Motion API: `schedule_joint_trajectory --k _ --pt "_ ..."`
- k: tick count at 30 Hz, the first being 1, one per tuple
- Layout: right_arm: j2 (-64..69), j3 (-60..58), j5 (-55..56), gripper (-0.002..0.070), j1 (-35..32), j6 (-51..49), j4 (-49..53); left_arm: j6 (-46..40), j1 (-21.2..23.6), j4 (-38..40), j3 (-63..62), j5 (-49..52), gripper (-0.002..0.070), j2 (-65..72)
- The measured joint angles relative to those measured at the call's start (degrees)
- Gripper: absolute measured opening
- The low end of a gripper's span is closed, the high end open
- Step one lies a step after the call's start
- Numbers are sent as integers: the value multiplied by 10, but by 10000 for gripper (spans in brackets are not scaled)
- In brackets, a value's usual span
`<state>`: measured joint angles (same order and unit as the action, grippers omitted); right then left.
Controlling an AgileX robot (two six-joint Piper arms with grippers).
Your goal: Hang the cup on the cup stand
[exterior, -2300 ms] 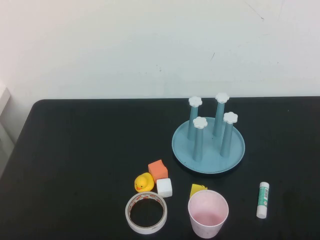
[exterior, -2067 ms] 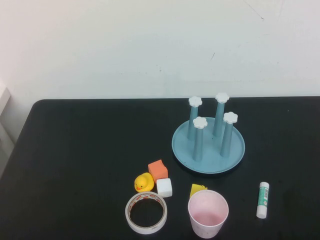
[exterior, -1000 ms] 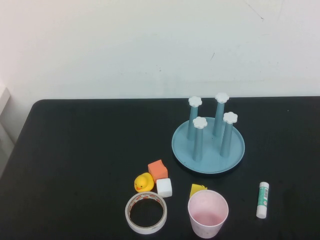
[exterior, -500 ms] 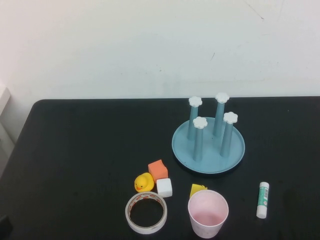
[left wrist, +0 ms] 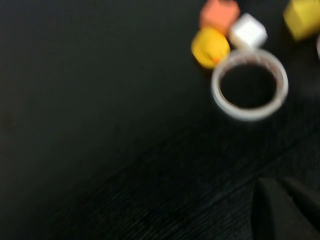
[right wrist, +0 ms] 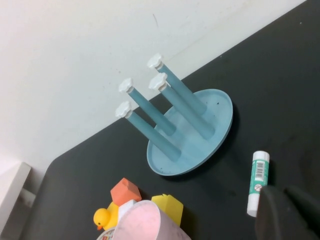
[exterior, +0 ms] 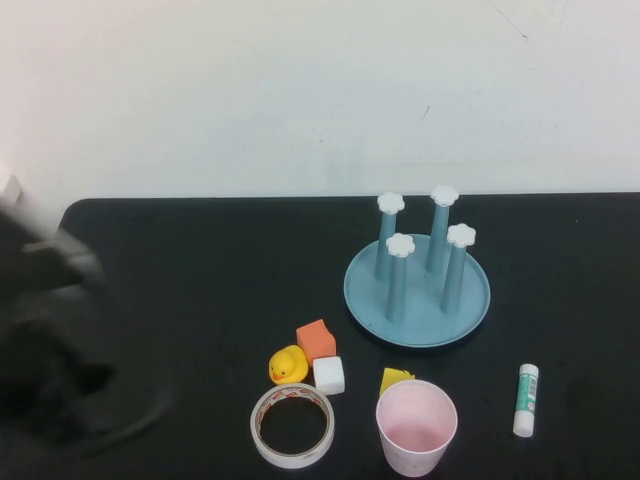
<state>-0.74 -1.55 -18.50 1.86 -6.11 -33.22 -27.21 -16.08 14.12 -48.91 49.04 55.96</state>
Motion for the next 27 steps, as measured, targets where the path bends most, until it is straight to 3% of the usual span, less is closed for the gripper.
schedule_joint_trajectory --k 5,11,14,17,22,24,27 --pt "0 0 -1 10 0 4 -2 59 -119 -75 -80 6 -1 153" --pt "0 0 -4 10 0 5 -2 108 -213 -102 -207 7 -1 330" --pt "0 0 -6 10 0 5 -2 110 -238 -105 -263 16 22 396" --pt "0 0 -8 10 0 6 -2 110 -251 -107 -310 29 139 455" --pt "0 0 -8 10 0 6 -2 111 -263 -66 -368 38 462 525" --pt "0 0 -8 10 0 6 -2 111 -265 -48 -382 37 515 546" --pt "0 0 -8 10 0 6 -2 111 -267 -27 -393 27 522 577"
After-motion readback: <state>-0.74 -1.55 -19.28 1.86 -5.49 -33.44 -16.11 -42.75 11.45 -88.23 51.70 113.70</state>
